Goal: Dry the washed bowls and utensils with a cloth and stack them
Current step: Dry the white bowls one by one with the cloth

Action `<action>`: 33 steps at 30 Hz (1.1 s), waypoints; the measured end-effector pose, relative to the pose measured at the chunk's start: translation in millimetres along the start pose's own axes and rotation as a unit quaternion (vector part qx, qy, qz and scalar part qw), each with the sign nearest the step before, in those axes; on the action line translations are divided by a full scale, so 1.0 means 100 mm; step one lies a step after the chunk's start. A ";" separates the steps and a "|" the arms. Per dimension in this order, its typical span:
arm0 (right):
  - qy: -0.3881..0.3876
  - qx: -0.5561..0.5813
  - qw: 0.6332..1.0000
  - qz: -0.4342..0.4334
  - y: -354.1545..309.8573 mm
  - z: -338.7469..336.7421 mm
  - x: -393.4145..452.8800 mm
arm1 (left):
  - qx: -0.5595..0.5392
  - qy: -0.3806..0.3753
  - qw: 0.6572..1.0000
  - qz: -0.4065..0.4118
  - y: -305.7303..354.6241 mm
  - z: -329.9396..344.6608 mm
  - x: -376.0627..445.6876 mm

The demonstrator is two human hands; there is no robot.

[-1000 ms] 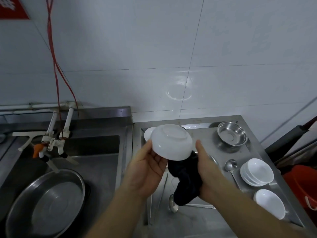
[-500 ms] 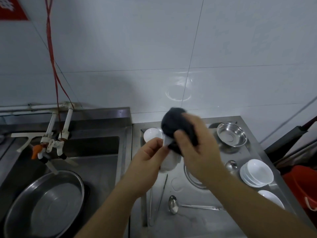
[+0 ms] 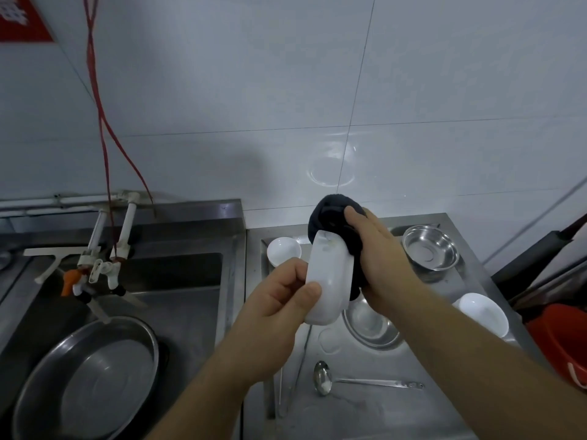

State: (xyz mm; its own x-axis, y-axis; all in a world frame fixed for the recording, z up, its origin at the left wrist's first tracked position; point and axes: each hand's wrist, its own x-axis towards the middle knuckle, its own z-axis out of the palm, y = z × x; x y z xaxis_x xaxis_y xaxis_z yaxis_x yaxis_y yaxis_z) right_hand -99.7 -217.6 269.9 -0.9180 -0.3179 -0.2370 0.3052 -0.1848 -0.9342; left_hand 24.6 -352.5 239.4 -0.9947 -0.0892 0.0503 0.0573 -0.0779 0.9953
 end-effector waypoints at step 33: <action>-0.011 0.151 0.972 0.182 -0.06 -0.02 -0.10 | 0.024 -0.012 0.998 0.055 0.26 0.07 0.32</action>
State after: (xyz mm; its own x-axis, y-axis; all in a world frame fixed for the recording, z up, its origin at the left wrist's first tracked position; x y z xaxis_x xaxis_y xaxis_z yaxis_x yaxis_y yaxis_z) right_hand -92.8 -211.9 277.4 -0.7307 -0.4324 -0.5283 0.6722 -0.3202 -0.6675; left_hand -6.2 -350.1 267.7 -0.9845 -0.0705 0.1607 0.1625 -0.0220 0.9865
